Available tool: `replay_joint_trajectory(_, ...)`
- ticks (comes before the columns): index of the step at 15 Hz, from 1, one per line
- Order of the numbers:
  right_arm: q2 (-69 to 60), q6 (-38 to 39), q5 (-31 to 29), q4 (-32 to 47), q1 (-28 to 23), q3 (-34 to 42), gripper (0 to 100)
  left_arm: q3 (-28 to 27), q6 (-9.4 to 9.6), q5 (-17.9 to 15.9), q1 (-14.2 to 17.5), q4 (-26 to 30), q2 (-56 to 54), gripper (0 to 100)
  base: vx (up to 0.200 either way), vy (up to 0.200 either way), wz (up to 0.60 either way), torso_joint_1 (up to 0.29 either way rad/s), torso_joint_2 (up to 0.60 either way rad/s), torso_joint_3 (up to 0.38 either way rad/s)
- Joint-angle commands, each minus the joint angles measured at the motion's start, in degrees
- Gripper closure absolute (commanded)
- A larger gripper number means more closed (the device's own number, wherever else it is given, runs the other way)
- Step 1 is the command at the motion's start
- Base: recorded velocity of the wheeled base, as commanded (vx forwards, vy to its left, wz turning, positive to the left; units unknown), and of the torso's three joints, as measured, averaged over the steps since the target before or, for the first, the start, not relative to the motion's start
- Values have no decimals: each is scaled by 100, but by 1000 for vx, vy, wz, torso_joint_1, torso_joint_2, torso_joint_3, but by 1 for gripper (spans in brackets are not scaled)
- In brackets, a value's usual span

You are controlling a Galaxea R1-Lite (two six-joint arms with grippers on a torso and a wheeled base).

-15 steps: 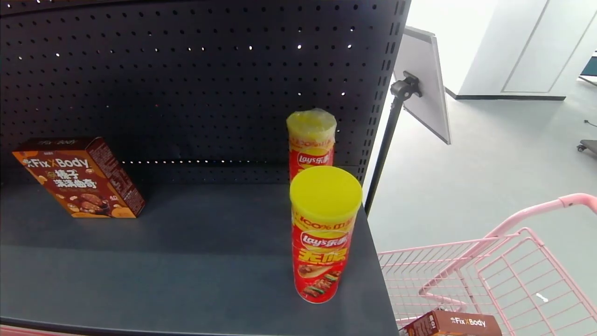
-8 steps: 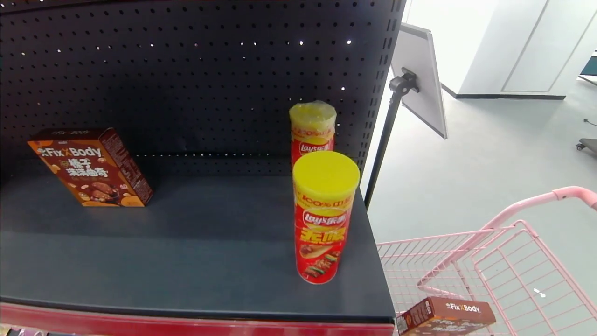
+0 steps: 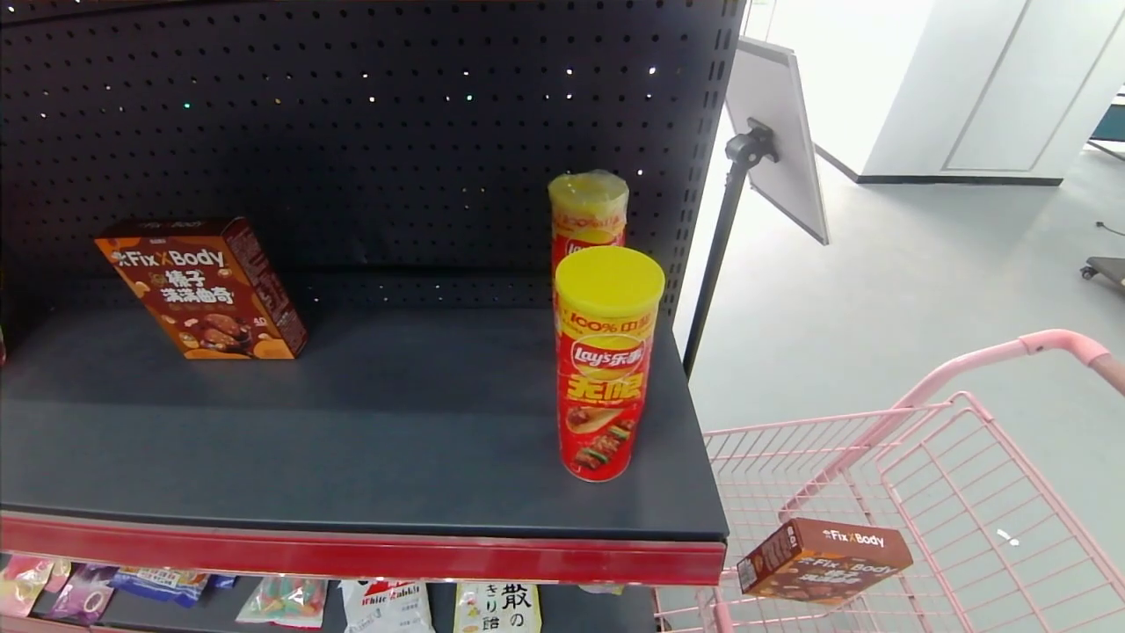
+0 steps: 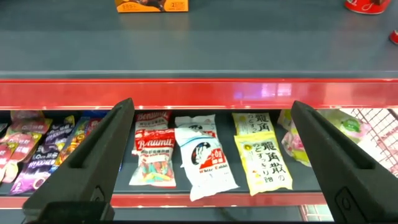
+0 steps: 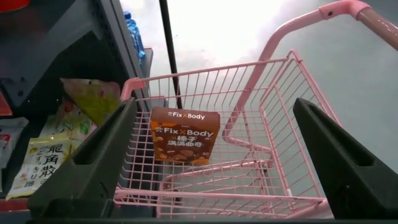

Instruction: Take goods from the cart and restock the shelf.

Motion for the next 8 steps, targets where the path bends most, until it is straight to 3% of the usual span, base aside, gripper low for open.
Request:
replay_joint_trajectory(1, 0, -4, 0, 0, 4, 1, 0, 0, -1, 1, 5, -1, 2, 0, 0, 0, 0, 0, 0, 0)
replay_joint_trajectory(2, 0, -4, 0, 0, 4, 1, 0, 0, 7, 1, 5, -1, 2, 0, 0, 0, 0, 0, 0, 0)
replay_joint_trajectory(6, 0, -4, 0, 0, 4, 1, 0, 0, -1, 1, 5, -1, 2, 0, -200, 0, 0, 2, 2, 2)
replay_joint_trajectory(8, 0, -4, 0, 0, 4, 1, 0, 0, -1, 1, 5, -1, 2, 0, 0, 0, 0, 0, 0, 0)
